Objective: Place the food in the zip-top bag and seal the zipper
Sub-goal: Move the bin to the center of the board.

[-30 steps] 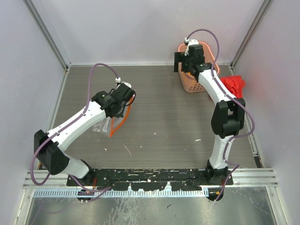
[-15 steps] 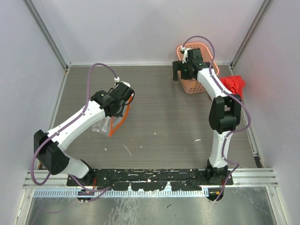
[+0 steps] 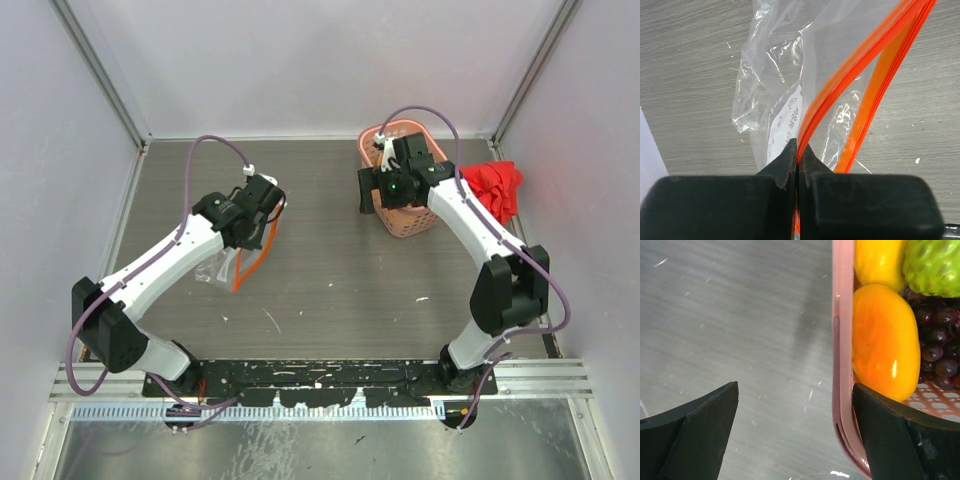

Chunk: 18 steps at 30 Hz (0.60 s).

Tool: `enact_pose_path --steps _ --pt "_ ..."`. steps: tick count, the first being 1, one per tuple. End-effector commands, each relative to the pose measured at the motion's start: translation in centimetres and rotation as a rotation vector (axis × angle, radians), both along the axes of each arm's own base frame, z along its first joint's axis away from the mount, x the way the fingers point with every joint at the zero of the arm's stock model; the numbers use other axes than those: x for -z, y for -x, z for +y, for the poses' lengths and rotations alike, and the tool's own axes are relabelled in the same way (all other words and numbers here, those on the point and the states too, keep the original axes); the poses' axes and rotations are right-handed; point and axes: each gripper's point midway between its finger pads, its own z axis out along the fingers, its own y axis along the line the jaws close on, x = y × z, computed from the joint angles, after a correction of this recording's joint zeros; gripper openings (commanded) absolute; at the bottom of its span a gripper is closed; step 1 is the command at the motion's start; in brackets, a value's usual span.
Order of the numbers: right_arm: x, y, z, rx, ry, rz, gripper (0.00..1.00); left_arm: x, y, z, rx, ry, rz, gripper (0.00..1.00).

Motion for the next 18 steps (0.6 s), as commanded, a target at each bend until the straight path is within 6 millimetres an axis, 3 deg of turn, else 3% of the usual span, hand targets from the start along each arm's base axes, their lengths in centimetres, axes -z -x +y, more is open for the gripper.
enact_pose_path --steps 1,10,14,18 --pt "-2.2 4.2 1.6 -0.035 -0.05 -0.011 0.99 -1.7 -0.4 -0.7 -0.002 0.083 -0.042 0.0" --pt "-2.1 9.3 3.3 -0.118 -0.075 0.025 0.99 -1.7 -0.3 -1.0 0.004 0.122 -0.035 0.0" --pt "-4.9 9.3 4.0 -0.149 -0.117 -0.042 0.99 -1.8 -0.2 -1.4 0.02 0.142 -0.031 0.0" --pt "-8.0 7.9 3.7 -0.132 -0.115 -0.133 1.0 -1.9 -0.2 -1.5 0.024 0.154 -0.036 0.0"
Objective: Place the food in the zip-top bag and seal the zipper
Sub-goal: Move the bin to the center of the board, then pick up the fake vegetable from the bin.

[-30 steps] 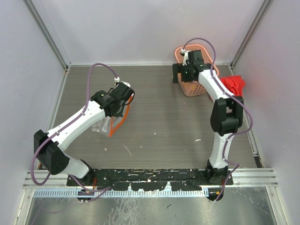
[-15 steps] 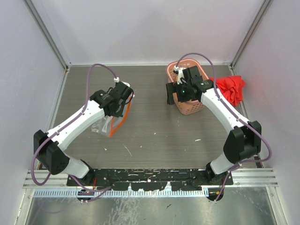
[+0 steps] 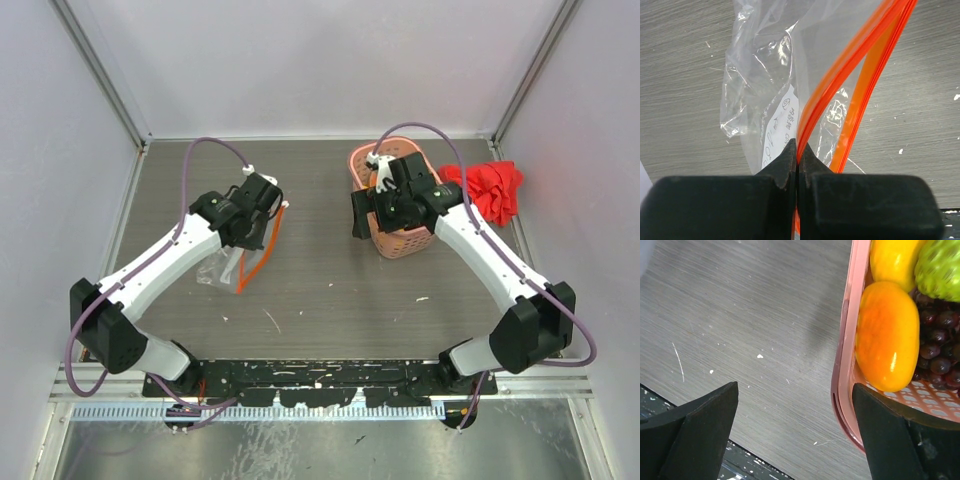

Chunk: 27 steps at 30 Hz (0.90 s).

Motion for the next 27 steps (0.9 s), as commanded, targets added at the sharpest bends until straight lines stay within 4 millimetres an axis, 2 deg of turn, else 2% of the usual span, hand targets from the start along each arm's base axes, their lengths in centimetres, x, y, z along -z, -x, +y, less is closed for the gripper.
enact_pose_path --steps 1,5,9,13,21,27 --pt "-6.6 -1.7 0.2 0.015 -0.062 -0.174 1.0 -2.2 -0.6 -0.6 0.0 0.083 -0.076 0.0" --pt "-7.5 -4.5 -2.4 0.129 -0.015 -0.226 1.0 -2.1 -0.6 -0.6 0.0 0.086 -0.071 0.0" --pt "-6.9 -7.6 -6.3 0.282 0.045 -0.251 1.0 -2.1 -0.6 -0.6 0.002 0.087 -0.068 0.0" --pt "-5.9 -10.1 -8.2 0.358 0.062 -0.279 0.99 -2.1 -0.6 -0.6 0.002 0.089 -0.069 0.0" --pt "-2.8 -14.2 -8.4 0.383 0.104 -0.301 0.99 -2.1 -0.6 -0.5 0.0 0.092 -0.066 0.0" --pt "0.4 -16.2 -8.3 0.398 0.116 -0.291 1.0 -2.2 -0.6 -0.3 0.0 0.094 -0.068 0.0"
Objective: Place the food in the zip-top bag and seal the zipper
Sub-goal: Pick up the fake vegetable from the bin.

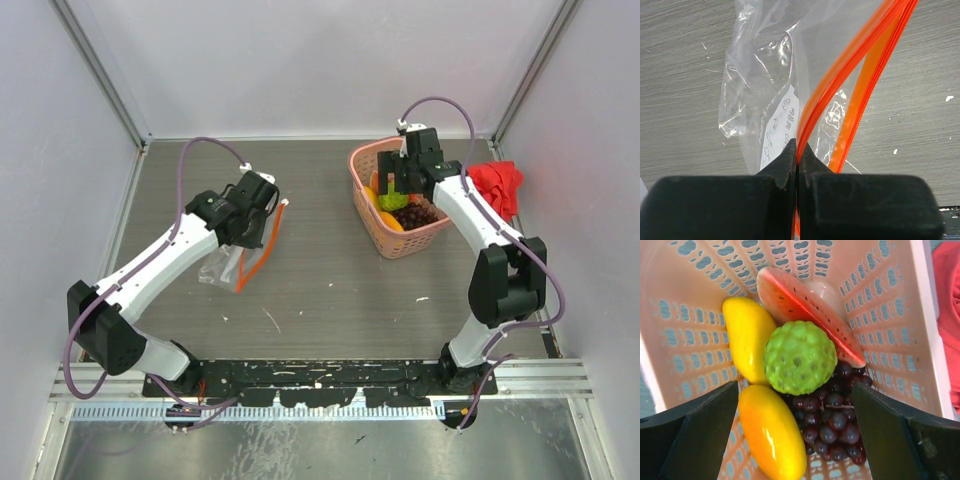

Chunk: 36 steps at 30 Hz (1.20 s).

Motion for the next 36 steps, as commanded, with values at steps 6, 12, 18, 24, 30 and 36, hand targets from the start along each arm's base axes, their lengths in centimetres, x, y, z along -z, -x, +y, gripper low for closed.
enact_pose_path --steps 6,12,18,24,30,36 --pt "3.0 -3.6 0.2 0.035 0.009 -0.055 1.0 -1.8 -0.4 -0.2 0.007 0.061 -0.058 0.0" --pt "6.2 -4.2 0.4 0.024 0.017 -0.022 1.0 -1.8 -0.3 -0.3 0.018 0.069 -0.055 0.0" --pt "6.0 -3.7 0.6 0.012 0.002 -0.033 0.89 -1.7 -0.3 -0.3 0.02 0.071 -0.051 0.0" --pt "2.7 -2.5 0.5 0.0 -0.015 -0.095 0.65 -1.9 -0.3 -0.6 0.029 0.091 -0.045 0.0" --pt "-0.4 -1.0 0.2 -0.003 -0.032 -0.153 0.53 -2.1 -0.2 -0.7 0.037 0.103 -0.05 0.0" --pt "-4.6 1.0 1.1 -0.043 -0.079 -0.235 0.53 -2.2 -0.2 -0.7 0.039 0.106 -0.055 0.0"
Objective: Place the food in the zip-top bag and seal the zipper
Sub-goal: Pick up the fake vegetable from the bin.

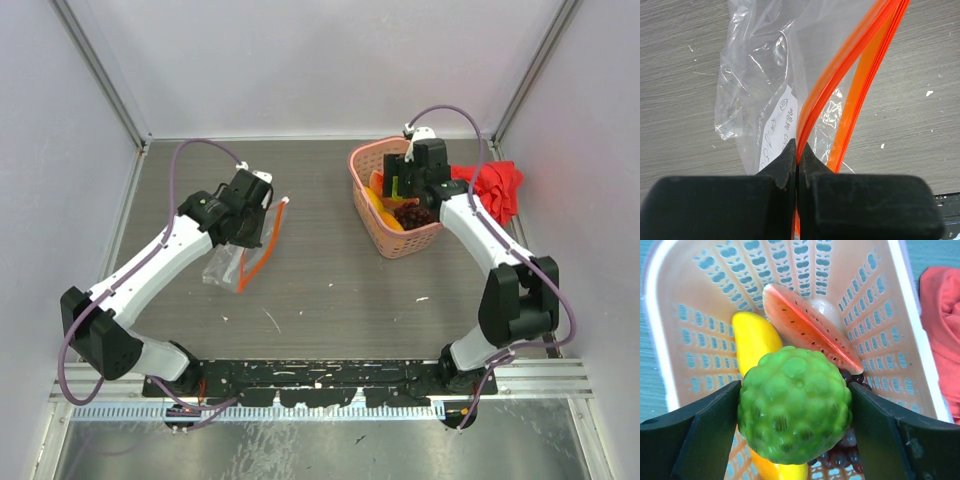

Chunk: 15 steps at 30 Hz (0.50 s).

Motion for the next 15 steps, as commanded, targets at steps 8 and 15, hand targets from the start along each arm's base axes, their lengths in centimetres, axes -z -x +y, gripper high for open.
enact_pose_path --steps 8,15 --pt "-11.2 5.2 5.6 -0.178 -0.138 -0.262 0.51 -2.0 -0.2 -1.2 0.046 0.093 -0.05 0.0" --pt "-14.4 9.7 12.2 -0.383 -0.287 -0.381 0.5 -2.9 0.2 -2.9 0.085 0.18 -0.038 0.0"
